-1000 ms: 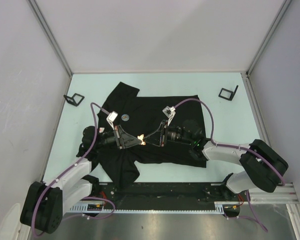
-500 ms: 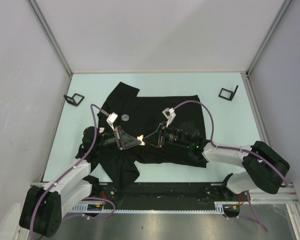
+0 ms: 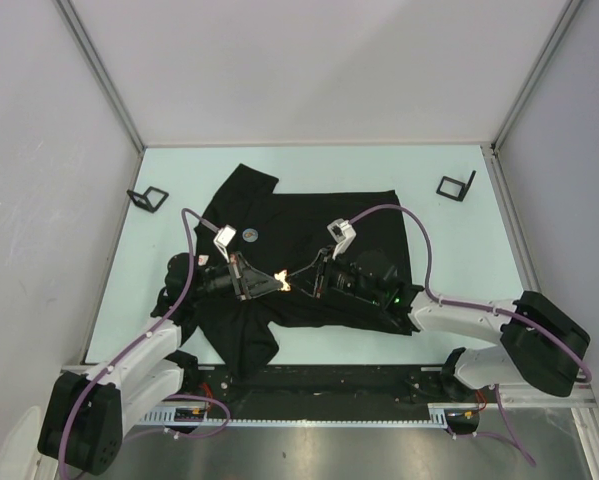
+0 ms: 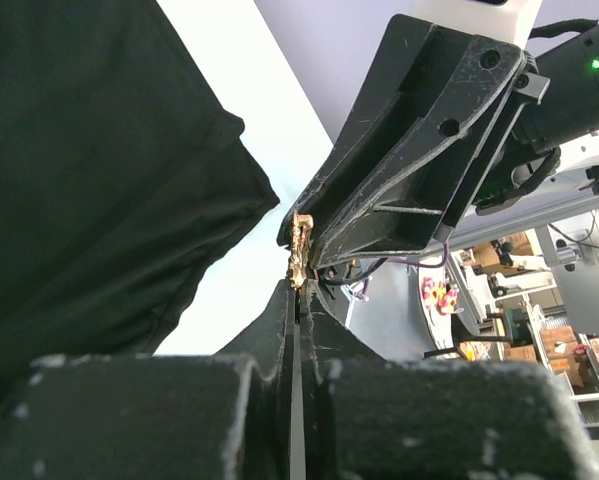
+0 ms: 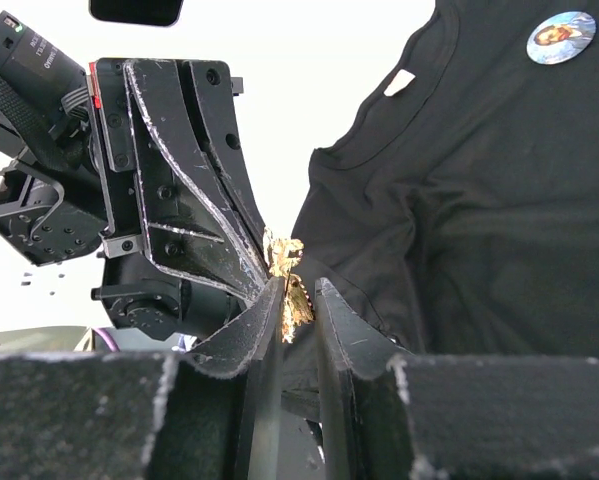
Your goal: Remove the brooch from the garment
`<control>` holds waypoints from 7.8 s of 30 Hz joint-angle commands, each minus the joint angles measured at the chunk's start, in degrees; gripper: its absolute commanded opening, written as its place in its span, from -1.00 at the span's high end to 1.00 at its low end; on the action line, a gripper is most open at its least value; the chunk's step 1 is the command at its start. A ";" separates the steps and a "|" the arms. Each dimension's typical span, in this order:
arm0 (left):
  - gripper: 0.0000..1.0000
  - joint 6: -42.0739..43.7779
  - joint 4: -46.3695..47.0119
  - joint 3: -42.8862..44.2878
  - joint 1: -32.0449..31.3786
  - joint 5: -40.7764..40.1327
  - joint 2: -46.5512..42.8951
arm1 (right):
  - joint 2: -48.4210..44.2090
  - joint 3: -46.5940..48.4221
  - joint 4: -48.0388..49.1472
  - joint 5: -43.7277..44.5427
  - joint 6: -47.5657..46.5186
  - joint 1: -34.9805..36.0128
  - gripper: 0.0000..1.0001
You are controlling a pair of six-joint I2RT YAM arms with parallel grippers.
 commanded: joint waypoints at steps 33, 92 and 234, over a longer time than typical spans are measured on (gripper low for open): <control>0.99 -1.33 5.55 1.67 -0.72 3.95 0.19 | -0.97 -1.90 6.44 -10.43 -0.97 -2.65 0.60; -0.43 25.56 -40.41 35.59 -0.10 -5.27 20.14 | 59.14 78.43 -57.28 68.76 -37.53 -43.51 1.00; 0.14 2.97 -9.21 32.43 15.10 -31.11 52.05 | 59.41 71.84 -40.58 7.05 -20.13 -7.66 0.26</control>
